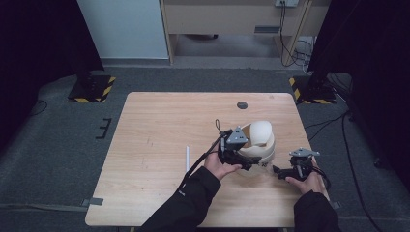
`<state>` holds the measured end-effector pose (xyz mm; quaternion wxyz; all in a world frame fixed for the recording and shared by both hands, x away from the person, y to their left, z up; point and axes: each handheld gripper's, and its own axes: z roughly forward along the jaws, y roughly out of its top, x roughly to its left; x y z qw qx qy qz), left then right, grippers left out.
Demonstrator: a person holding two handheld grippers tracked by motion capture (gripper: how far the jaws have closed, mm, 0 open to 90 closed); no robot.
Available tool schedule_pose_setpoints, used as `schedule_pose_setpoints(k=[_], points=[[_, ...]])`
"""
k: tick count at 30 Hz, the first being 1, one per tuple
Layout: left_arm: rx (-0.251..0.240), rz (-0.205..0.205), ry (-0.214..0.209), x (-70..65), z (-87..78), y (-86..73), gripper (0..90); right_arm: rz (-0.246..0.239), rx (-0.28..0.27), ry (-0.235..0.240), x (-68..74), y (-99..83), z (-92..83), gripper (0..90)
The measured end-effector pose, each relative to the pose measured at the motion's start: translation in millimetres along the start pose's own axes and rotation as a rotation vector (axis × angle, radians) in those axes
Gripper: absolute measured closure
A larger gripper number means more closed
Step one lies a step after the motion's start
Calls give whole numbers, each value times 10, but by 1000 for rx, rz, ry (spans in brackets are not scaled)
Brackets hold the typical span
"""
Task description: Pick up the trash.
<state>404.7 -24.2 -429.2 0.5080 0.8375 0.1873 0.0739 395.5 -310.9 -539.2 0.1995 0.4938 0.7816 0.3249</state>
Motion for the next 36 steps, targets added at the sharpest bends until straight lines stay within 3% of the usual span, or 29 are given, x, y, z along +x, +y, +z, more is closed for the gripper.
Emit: schedule_pose_setpoints(k=[5, 10, 14, 15, 19, 22, 23, 28, 29, 35, 36], points=[[17, 16, -1, -28, -26, -5, 179, 2, -3, 1, 2, 0, 2, 5], [-13, 26, 30, -50, -236, 0, 202, -1, -1, 1, 0, 0, 0, 6], [-39, 29, 77, -33, -568, -49, 202, -1, -1, 2, 0, -1, -1, 6], [-39, 29, 77, -33, -568, -49, 202, -1, -1, 2, 0, -1, -1, 6], [-53, 6, 140, 40, -889, -175, 202, -2, 0, 3, 0, -1, -2, 6], [-28, -30, 208, 125, -1151, -393, 211, -7, -1, 3, 3, -5, -3, 6], [-28, -30, 208, 125, -1151, -393, 212, -7, -1, 3, 3, -5, -3, 6], [18, -142, 299, 287, -1471, -874, 218, -5, -1, 2, 10, -8, -7, 7], [18, -142, 299, 287, -1471, -874, 219, -5, -1, 2, 10, -8, -7, 7], [101, -255, 380, 405, -1566, -1355, 271, -2, 0, 4, 13, -9, -11, 7], [101, -255, 380, 405, -1566, -1355, 279, -2, 0, 4, 13, -9, -11, 7]])
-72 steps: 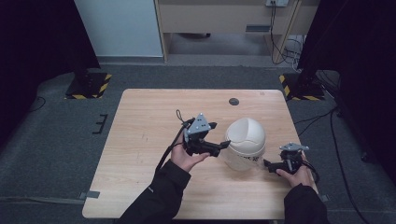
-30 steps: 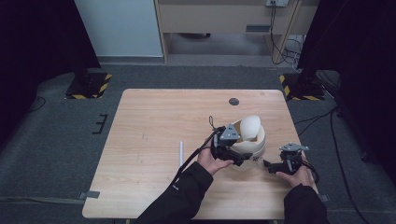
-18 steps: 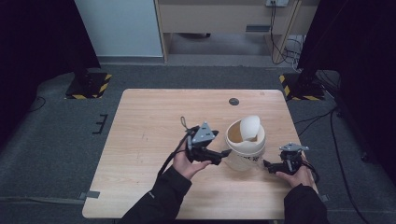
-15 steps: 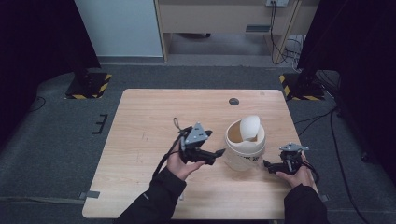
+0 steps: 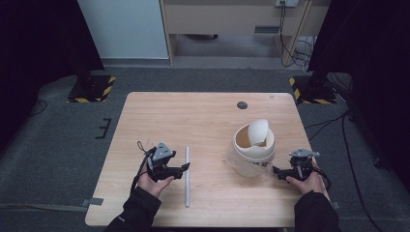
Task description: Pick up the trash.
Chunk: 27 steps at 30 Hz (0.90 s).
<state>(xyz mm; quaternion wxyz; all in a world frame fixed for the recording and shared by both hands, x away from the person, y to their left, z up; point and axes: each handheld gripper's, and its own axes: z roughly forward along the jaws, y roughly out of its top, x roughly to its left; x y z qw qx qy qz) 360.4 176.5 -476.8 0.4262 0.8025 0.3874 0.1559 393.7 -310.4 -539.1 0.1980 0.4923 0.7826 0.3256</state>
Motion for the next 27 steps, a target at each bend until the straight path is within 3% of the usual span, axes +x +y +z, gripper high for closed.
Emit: schedule_pose_setpoints(k=[1, 5, 12, 16, 22, 27], points=[[32, -22, 11, 29, 38, -62, 279, 1, 1, 1, 1, 0, -2, 7], [82, -39, 35, 50, 131, -147, 309, -5, -3, 1, 2, -2, 0, 7], [152, -55, 31, -76, 320, -219, 369, -4, -2, 2, 5, -4, -2, 8], [198, -59, 49, -123, 393, -254, 414, -4, -3, 2, 5, -4, -2, 8], [202, -63, 83, -118, 393, -269, 536, -5, -3, 2, 5, -5, -2, 8], [187, -87, 96, -71, 372, -290, 692, -3, -4, 0, 7, -6, -4, 10]])
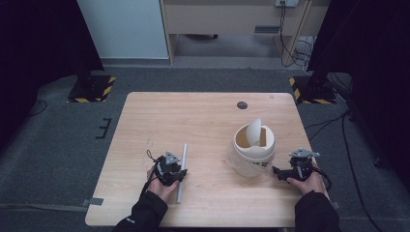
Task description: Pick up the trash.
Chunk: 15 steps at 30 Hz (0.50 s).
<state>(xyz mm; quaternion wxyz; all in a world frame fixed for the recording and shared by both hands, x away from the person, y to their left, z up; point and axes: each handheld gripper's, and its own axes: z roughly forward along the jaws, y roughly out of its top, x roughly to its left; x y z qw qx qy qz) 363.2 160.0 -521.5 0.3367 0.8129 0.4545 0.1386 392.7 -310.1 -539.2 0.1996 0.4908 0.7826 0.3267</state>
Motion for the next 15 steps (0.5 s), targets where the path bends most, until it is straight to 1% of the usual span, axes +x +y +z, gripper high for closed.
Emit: schedule_pose_setpoints(k=[2, 4, 8, 11, 15], points=[[-2, -11, -5, 17, -7, -9, 739, 0, 0, 1, -1, 0, -2, 16], [-1, -9, -12, 25, -14, -15, 788, 4, -4, 0, -3, -4, -9, 33], [4, 1, -18, 17, -26, -9, 793, 10, -24, -13, -13, -20, -32, 105], [-25, 6, -23, 10, -72, 20, 793, 28, -29, -16, -40, -22, -62, 172], [-90, 0, -34, 14, -178, 79, 792, 38, -28, -15, -66, -28, -87, 206]])
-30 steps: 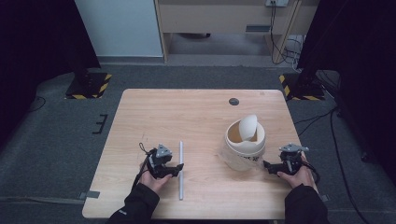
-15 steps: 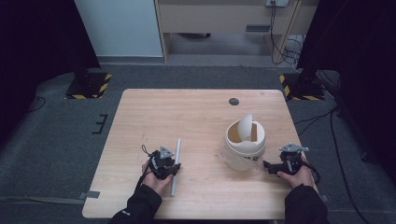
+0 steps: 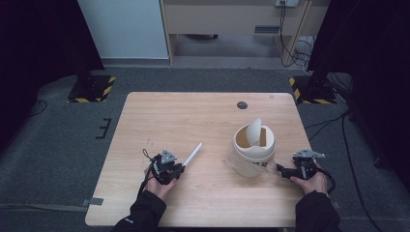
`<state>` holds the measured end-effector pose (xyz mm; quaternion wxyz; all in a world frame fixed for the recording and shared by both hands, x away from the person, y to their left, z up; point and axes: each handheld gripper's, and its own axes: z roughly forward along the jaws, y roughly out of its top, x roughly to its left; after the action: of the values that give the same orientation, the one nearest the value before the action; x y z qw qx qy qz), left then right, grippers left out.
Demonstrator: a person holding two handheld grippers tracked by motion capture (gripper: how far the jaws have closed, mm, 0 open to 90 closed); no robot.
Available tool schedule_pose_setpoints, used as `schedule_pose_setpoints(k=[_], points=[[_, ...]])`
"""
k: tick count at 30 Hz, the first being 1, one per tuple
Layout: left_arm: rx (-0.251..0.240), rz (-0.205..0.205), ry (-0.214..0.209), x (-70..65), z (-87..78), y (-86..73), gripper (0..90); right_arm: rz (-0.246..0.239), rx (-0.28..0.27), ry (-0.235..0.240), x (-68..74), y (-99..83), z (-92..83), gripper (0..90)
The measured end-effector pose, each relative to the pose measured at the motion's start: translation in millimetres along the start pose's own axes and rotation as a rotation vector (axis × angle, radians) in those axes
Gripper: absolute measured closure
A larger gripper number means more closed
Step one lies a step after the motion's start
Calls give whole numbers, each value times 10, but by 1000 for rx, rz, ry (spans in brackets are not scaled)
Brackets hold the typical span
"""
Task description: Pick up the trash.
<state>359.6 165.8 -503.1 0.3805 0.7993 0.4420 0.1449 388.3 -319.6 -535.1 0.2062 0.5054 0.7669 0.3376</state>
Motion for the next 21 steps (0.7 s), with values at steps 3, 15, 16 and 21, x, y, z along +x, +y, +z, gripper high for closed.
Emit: schedule_pose_setpoints(k=[3, 15, 16, 21], points=[[-66, -7, -10, -5, -103, 67, 792, 8, -11, -4, -12, 14, -22, 215], [-349, -18, 11, 78, -680, 254, 792, 83, -182, -38, -34, 213, -280, 208], [-359, -16, 12, 96, -714, 264, 792, 88, -192, -43, -42, 224, -302, 206], [-408, -20, 30, 188, -854, 287, 792, 100, -244, -60, -77, 278, -423, 211]])
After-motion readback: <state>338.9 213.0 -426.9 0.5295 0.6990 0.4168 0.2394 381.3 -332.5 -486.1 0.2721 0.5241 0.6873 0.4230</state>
